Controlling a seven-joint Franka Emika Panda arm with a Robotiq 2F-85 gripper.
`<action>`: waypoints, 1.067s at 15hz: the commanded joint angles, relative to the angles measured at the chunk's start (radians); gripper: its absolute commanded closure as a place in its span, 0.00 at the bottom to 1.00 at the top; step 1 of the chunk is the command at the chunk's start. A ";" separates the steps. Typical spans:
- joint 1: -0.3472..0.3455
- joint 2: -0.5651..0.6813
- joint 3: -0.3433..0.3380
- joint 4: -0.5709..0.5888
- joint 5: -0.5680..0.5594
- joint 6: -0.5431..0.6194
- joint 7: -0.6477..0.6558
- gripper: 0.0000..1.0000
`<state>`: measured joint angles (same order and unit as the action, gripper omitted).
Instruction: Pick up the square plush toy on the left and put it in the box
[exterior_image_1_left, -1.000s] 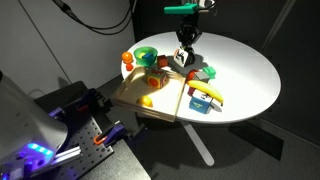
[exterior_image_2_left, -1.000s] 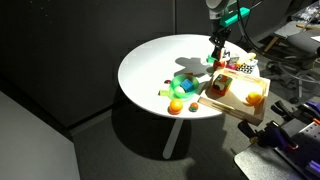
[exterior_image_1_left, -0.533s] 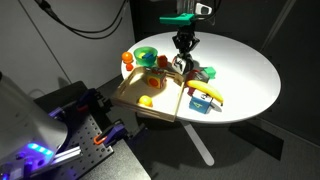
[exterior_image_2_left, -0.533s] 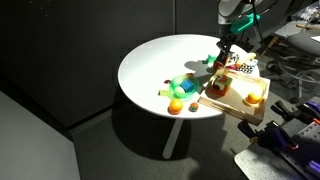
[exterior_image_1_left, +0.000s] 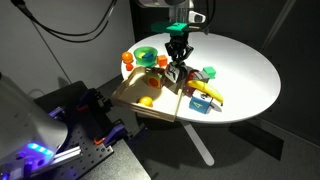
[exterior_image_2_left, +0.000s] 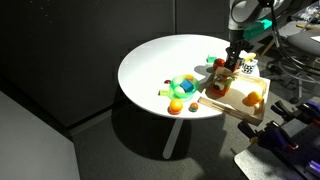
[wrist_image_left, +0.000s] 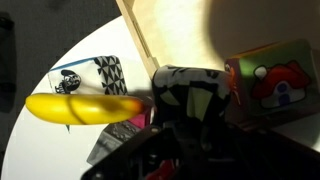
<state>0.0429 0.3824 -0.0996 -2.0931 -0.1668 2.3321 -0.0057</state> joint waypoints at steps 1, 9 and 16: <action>-0.021 -0.050 0.014 -0.043 -0.017 -0.009 -0.007 0.46; -0.013 -0.073 0.031 -0.035 -0.006 -0.057 -0.001 0.00; -0.014 -0.143 0.075 -0.025 0.043 -0.130 -0.007 0.00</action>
<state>0.0400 0.2896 -0.0488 -2.1119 -0.1577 2.2415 -0.0050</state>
